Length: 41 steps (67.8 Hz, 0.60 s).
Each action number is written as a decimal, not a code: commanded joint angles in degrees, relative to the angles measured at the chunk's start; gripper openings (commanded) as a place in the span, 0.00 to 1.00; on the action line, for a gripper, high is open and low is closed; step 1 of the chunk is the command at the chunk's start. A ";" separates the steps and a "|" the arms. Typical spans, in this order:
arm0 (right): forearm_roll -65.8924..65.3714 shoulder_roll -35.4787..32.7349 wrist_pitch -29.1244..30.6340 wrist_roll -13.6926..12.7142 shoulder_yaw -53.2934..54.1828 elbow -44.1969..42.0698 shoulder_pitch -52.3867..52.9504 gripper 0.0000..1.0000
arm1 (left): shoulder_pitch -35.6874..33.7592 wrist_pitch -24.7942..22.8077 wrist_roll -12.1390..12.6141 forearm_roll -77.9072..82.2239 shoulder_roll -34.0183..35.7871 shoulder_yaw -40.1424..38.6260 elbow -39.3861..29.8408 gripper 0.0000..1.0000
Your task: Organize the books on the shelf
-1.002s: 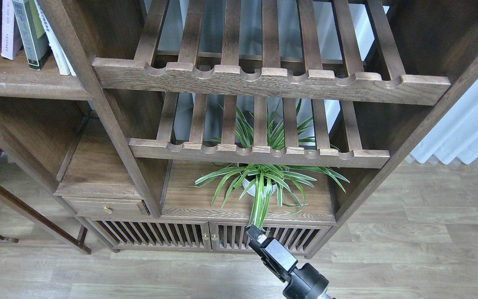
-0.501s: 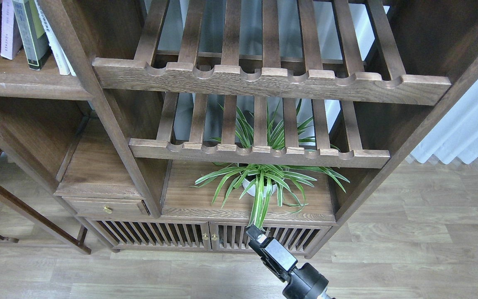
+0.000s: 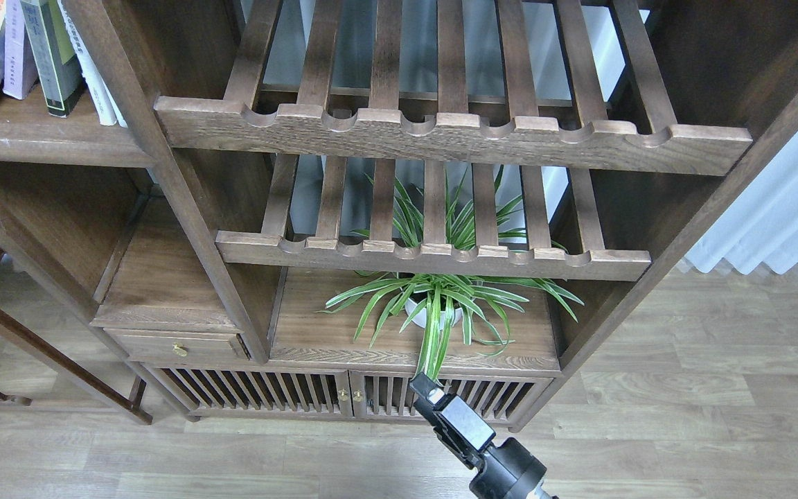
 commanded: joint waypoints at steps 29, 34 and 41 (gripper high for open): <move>-0.10 0.57 0.00 -0.37 2.80 0.00 1.05 1.00 | 21.18 0.00 -0.85 -5.92 1.94 -6.37 -15.37 0.49; -0.10 0.57 0.00 -0.37 2.89 0.00 1.49 1.00 | 23.91 0.00 -1.02 -6.01 1.67 -7.25 -16.69 0.49; -0.27 0.57 0.00 -0.37 2.89 0.00 1.58 1.00 | 27.69 0.00 -1.02 -6.01 0.62 -8.74 -17.92 0.49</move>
